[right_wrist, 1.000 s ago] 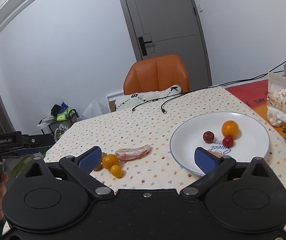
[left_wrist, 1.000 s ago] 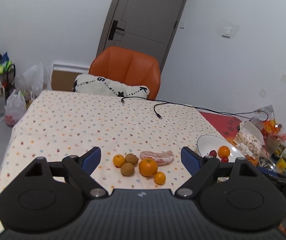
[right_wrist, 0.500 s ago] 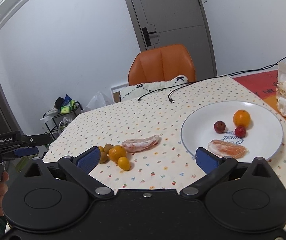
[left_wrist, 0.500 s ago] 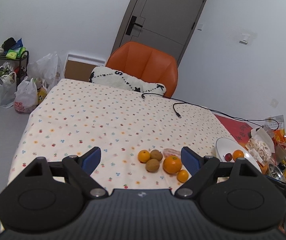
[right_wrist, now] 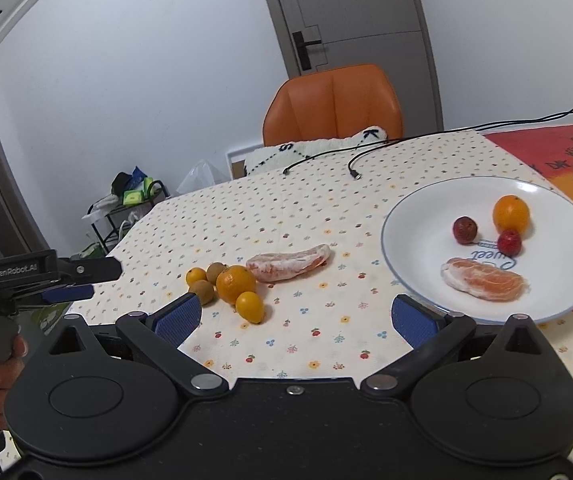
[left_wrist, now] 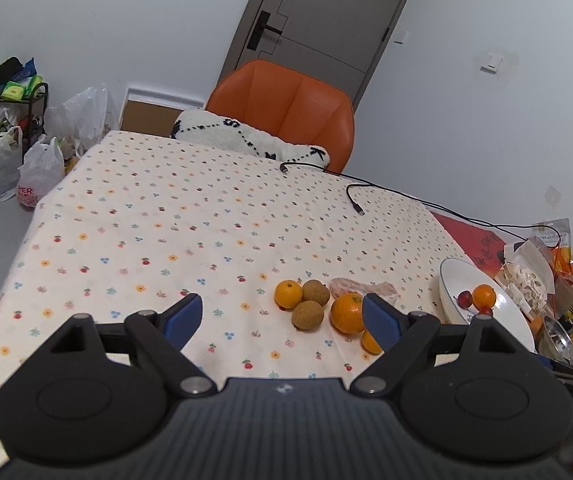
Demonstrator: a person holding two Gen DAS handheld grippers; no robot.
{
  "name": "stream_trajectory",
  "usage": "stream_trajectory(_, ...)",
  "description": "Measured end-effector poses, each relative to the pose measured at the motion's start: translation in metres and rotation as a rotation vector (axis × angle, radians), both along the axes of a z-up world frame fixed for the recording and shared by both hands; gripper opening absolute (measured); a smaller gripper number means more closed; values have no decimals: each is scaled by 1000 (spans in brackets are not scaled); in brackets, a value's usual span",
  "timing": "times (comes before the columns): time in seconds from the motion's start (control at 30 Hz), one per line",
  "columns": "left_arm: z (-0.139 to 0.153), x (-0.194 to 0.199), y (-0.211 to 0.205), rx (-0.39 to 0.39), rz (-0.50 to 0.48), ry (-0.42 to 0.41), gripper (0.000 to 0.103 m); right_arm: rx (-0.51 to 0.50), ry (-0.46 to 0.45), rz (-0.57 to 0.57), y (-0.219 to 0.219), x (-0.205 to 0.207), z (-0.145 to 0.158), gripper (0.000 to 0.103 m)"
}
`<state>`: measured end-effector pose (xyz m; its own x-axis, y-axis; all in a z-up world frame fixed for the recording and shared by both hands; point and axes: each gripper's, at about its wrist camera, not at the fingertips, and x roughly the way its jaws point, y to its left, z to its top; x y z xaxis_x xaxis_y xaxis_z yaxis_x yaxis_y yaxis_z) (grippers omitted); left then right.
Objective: Organize fruits
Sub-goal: 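Grasp a small yellow orange with the right tool while the left tool grasps a brown kiwi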
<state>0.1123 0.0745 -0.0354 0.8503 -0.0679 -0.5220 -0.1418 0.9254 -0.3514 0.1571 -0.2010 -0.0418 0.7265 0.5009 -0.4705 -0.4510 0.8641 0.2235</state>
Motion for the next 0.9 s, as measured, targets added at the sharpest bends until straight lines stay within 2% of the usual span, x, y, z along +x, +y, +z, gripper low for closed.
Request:
stream_trajectory(0.13, -8, 10, -1, -26, -15, 10, 84, -15, 0, 18, 8, 5, -1, 102)
stream_trajectory(0.3, -18, 22, -10, -21, -53, 34, 82, -11, 11, 49, 16, 10, -4, 98)
stream_trajectory(0.47, -23, 32, -17, -13, -80, 44, 74, -23, 18, 80, 23, 15, -10, 94)
stream_trajectory(0.63, -29, 43, -21, -14, -99, 60, 65, -11, 44, 88, 25, 24, -16, 85)
stream_trajectory(0.9, -39, 59, -25, -14, -121, 85, 57, 0, 83, 102, 28, 39, -26, 77)
